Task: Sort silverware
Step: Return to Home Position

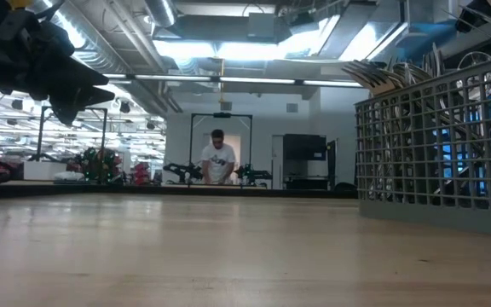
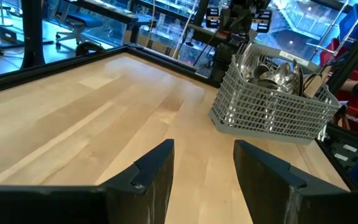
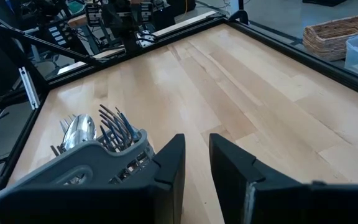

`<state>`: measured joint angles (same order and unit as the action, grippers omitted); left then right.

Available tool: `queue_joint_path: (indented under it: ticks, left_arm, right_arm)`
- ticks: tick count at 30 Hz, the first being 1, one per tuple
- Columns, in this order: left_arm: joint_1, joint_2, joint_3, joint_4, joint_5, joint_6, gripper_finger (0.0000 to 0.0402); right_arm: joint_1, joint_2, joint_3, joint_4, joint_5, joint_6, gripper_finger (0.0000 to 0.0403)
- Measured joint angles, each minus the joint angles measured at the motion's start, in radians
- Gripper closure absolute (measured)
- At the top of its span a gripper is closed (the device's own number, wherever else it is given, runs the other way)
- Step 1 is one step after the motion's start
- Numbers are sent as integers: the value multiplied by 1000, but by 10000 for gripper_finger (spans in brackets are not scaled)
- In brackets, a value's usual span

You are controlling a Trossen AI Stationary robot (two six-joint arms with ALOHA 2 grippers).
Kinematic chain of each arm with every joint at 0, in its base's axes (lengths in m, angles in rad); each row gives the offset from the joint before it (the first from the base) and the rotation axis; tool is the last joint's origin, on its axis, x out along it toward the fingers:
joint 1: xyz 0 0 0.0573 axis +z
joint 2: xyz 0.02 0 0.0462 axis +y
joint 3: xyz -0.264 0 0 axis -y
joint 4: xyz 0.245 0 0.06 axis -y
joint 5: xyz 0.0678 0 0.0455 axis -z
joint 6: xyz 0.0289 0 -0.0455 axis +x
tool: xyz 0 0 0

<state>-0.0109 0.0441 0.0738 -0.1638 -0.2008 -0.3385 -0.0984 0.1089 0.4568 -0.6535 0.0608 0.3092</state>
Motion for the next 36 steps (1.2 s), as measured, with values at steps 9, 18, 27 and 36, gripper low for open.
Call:
queue_joint_path:
  ticks: [9,18,27,36]
  left_arm:
    - [0,0,0,0,0,0,242]
    - [0,0,0,0,0,-2,243]
    - [0,0,0,0,0,-2,243]
    - [0,0,0,-1,0,-2,243]
  right_arm:
    - [0,0,0,0,0,0,327]
    - [0,0,0,0,0,0,327]
    - [0,0,0,0,0,0,327]
    - [0,0,0,0,0,0,327]
